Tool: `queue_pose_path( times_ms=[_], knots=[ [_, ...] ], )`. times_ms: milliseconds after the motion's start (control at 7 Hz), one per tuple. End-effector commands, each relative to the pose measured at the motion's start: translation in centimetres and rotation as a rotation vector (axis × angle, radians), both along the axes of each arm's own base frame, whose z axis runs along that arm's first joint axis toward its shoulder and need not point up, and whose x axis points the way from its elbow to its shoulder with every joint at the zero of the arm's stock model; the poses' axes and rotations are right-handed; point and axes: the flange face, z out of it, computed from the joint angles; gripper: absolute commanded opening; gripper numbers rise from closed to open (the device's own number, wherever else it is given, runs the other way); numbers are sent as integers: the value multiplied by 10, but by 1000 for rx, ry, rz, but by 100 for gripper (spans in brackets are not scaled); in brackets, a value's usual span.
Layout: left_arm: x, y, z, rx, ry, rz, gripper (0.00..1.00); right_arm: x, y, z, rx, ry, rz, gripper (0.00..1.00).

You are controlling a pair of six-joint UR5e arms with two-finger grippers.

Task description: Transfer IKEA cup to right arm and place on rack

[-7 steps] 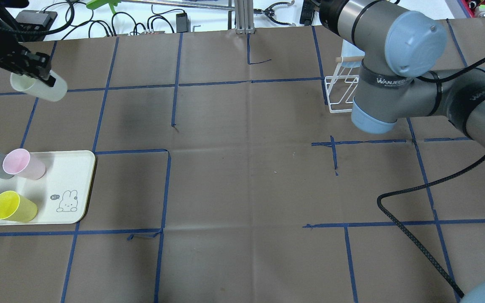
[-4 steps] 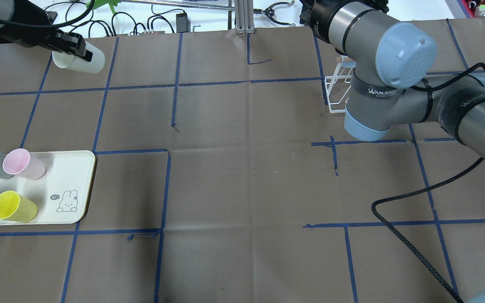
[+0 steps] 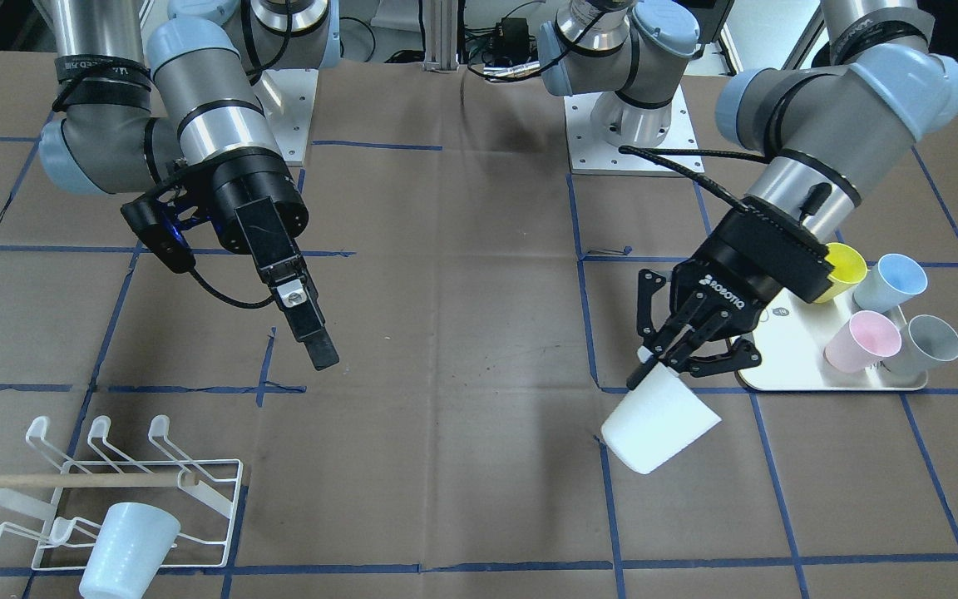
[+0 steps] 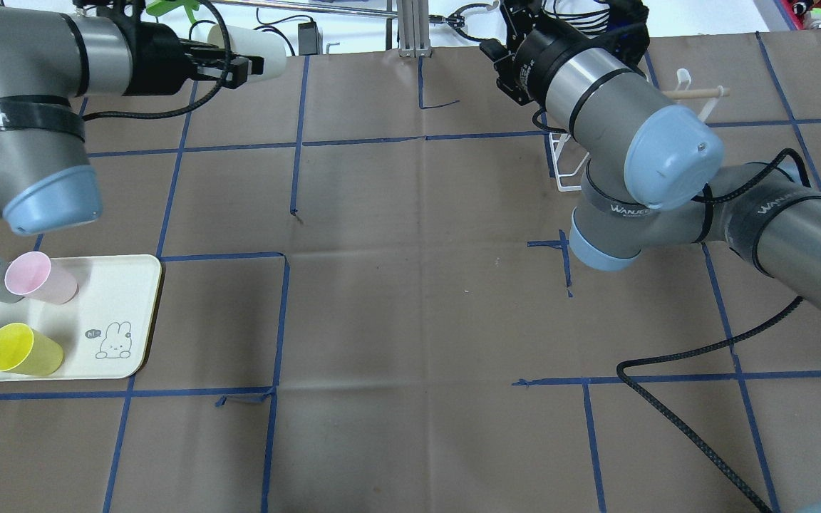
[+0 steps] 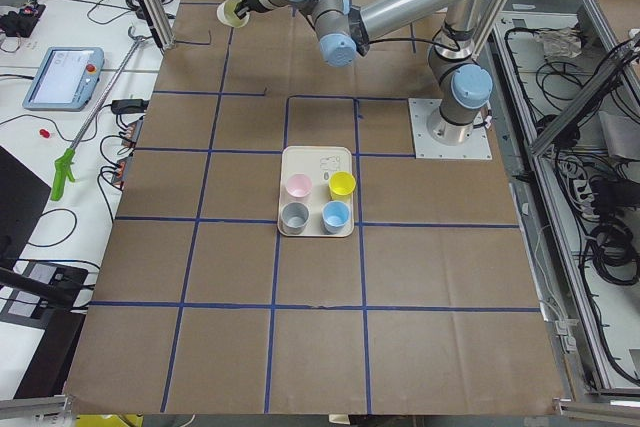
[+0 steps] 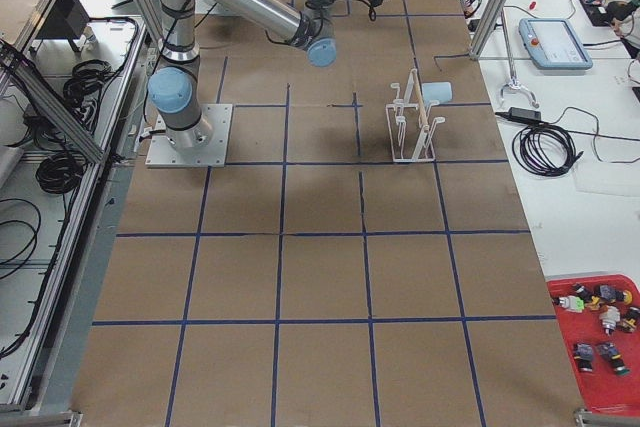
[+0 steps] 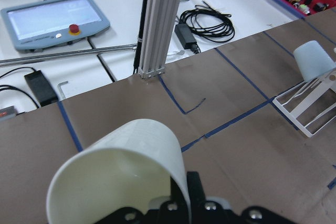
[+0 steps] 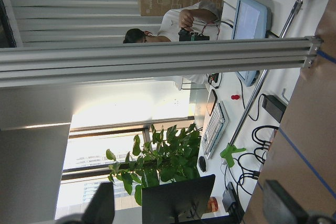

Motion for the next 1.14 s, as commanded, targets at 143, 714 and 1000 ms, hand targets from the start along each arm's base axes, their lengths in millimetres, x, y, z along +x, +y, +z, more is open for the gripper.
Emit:
queue_pose_path(
  times_ms=[143, 714, 1000],
  knots=[
    [-62, -3, -55, -128, 99, -156, 0, 13, 6, -7, 69, -87, 113, 99],
    [-82, 41, -116, -231, 220, -79, 0, 12, 5, -37, 263, -276, 50, 100],
    [-95, 49, -121, -250, 269, -77, 0, 13, 2, -56, 350, -260, 45, 100]
  ],
)
